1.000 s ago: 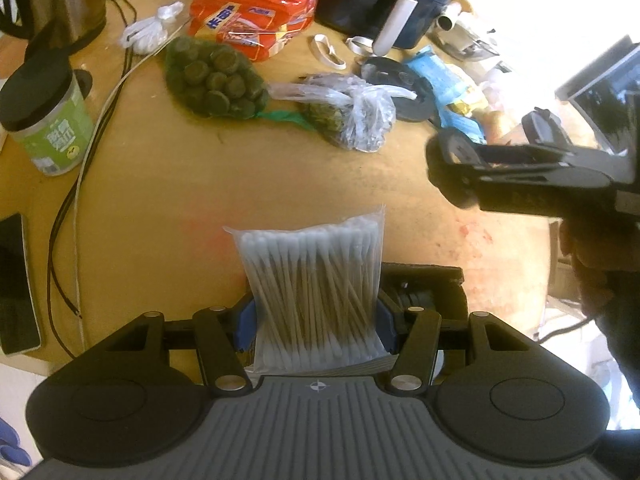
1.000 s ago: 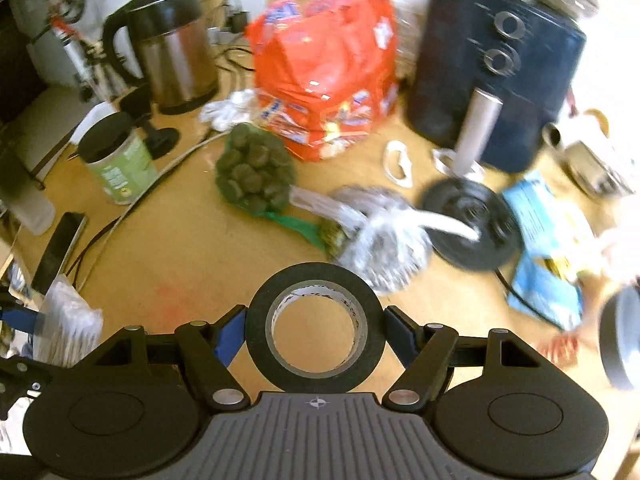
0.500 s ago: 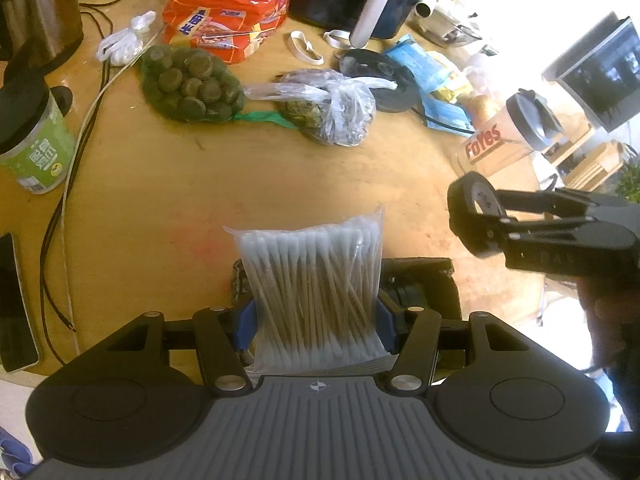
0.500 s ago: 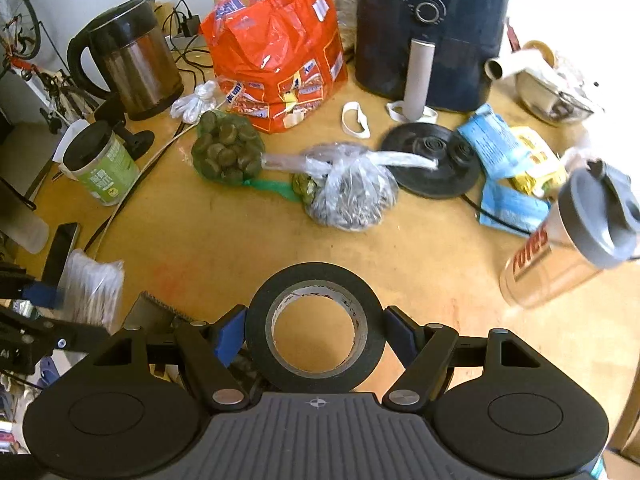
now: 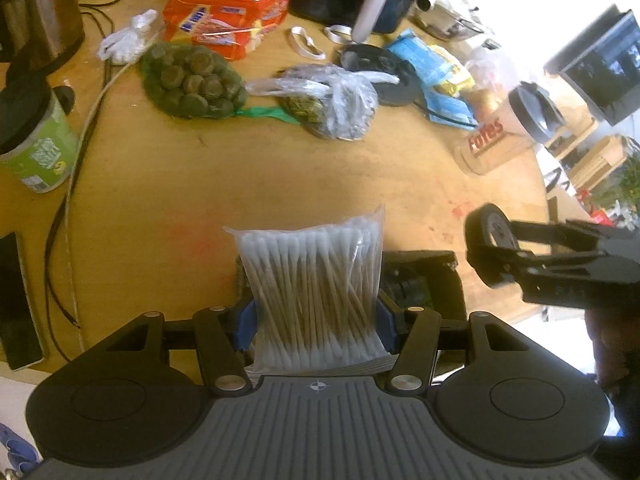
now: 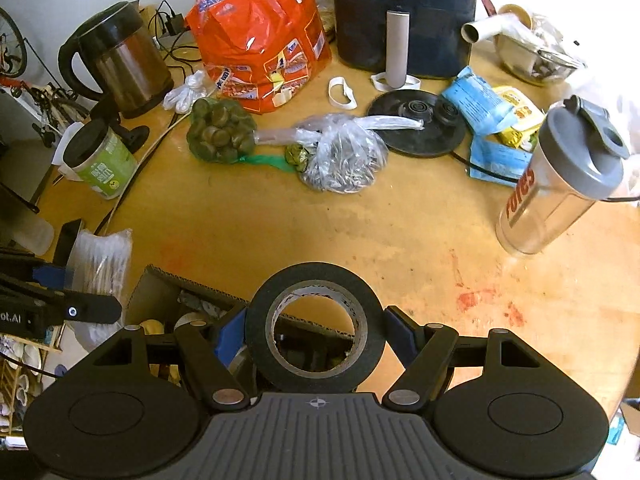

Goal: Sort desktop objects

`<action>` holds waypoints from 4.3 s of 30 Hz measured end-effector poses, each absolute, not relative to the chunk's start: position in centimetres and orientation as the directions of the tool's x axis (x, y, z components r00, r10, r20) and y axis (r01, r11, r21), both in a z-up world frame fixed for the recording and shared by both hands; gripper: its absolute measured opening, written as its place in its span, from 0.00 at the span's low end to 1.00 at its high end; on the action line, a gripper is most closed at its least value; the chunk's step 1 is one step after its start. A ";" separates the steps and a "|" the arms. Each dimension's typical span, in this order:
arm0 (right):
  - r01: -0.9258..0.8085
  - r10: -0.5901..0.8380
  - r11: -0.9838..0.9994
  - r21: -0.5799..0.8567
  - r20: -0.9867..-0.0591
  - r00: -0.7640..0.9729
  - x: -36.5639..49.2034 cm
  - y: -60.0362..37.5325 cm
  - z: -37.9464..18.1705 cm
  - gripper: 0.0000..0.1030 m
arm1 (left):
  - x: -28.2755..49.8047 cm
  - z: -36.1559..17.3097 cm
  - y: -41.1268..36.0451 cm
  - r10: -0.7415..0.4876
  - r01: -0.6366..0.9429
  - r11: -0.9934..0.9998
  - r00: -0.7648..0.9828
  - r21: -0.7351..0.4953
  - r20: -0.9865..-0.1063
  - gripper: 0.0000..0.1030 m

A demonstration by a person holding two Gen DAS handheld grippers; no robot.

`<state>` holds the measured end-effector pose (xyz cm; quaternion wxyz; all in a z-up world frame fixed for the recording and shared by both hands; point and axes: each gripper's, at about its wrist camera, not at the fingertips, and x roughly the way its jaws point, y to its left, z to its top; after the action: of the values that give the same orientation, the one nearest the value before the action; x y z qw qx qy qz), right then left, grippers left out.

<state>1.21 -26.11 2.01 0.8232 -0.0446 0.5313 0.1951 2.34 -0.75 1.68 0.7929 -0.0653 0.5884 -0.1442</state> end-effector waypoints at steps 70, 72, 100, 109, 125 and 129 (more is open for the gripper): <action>-0.380 0.274 0.911 0.162 -0.925 0.264 -1.2 -26.6 0.2 0.73 | 1.6 -2.2 -3.4 -0.253 0.208 0.955 0.216 -0.209 -0.943 1.00; -0.371 0.270 0.915 0.161 -0.926 0.263 -1.3 -26.9 0.1 0.73 | 1.2 -2.0 -2.9 -0.247 0.191 0.960 0.221 -0.207 -0.943 1.00; -0.534 0.304 0.828 0.171 -0.937 0.172 -2.2 -21.3 -2.1 0.74 | 0.1 -1.6 0.9 -0.208 0.052 0.978 0.218 -0.201 -0.954 1.00; -0.555 0.318 0.816 0.163 -0.928 0.194 -2.3 -21.2 -1.5 0.97 | 0.2 -1.6 1.1 -0.197 0.046 0.980 0.213 -0.191 -0.957 1.00; -0.466 0.251 0.875 0.132 -0.946 0.205 -1.6 -23.7 -1.8 0.98 | 0.7 -1.2 0.7 -0.191 0.061 0.981 0.218 -0.182 -0.957 1.00; -0.456 0.230 0.882 0.114 -0.951 0.207 -1.5 -23.6 -1.5 1.00 | 0.7 -1.1 0.5 -0.188 0.061 0.982 0.217 -0.179 -0.958 1.00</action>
<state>-1.49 -23.64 -1.54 0.7708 -0.0962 0.5892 0.2226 0.72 0.52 -1.09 0.7784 -0.0513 0.6206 -0.0801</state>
